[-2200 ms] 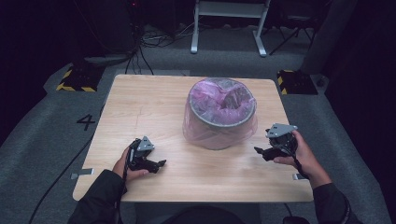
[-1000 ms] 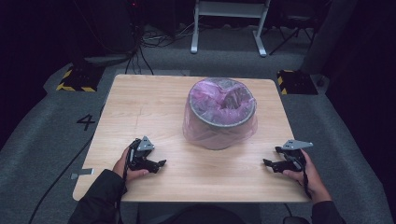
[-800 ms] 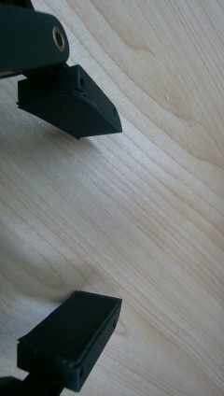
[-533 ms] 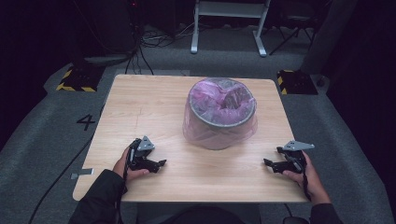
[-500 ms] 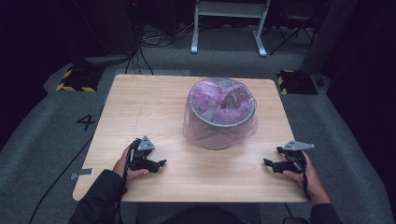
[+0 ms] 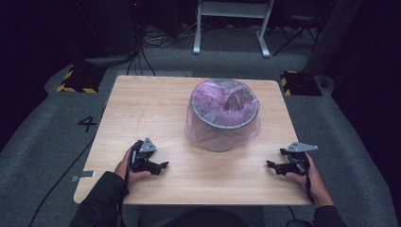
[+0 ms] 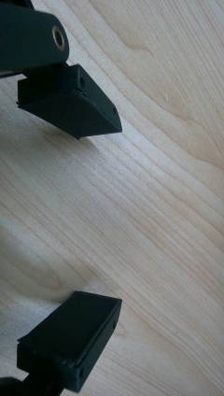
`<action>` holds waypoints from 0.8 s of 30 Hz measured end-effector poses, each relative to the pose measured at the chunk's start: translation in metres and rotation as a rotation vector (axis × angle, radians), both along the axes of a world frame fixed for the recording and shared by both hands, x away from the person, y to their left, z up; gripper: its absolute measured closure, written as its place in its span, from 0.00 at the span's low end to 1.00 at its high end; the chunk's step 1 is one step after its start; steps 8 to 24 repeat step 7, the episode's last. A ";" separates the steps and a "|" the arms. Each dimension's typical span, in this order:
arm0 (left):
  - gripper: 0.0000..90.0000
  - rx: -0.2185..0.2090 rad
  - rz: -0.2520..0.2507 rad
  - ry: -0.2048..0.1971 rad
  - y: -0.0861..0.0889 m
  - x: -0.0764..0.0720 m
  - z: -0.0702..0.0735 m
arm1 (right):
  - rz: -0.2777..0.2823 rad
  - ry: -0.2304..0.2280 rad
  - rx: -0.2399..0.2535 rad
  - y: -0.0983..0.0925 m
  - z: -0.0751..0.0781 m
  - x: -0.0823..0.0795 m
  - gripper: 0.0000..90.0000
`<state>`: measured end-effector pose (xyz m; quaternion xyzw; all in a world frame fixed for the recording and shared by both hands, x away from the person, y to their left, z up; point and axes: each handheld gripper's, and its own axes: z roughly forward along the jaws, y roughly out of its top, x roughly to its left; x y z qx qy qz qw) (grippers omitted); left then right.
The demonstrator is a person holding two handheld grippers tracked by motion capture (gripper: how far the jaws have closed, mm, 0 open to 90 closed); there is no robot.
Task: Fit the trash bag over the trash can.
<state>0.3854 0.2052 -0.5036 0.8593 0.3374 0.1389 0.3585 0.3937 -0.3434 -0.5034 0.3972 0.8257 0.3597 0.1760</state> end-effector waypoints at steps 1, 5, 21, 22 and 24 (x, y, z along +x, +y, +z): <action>0.16 -0.001 0.000 0.001 0.000 0.000 0.000 | 0.000 0.000 0.000 0.000 0.000 0.000 0.16; 0.16 -0.003 0.001 0.002 0.000 0.000 0.000 | 0.000 0.000 0.000 0.000 0.000 0.000 0.16; 0.16 0.000 0.000 0.000 0.000 0.000 0.000 | 0.000 0.000 0.000 0.000 0.000 0.000 0.16; 0.16 0.000 0.000 0.000 0.000 0.000 0.000 | 0.000 0.000 0.000 0.000 0.000 0.000 0.16; 0.16 0.000 0.000 0.000 0.000 0.000 0.000 | 0.000 0.000 0.000 0.000 0.000 0.000 0.16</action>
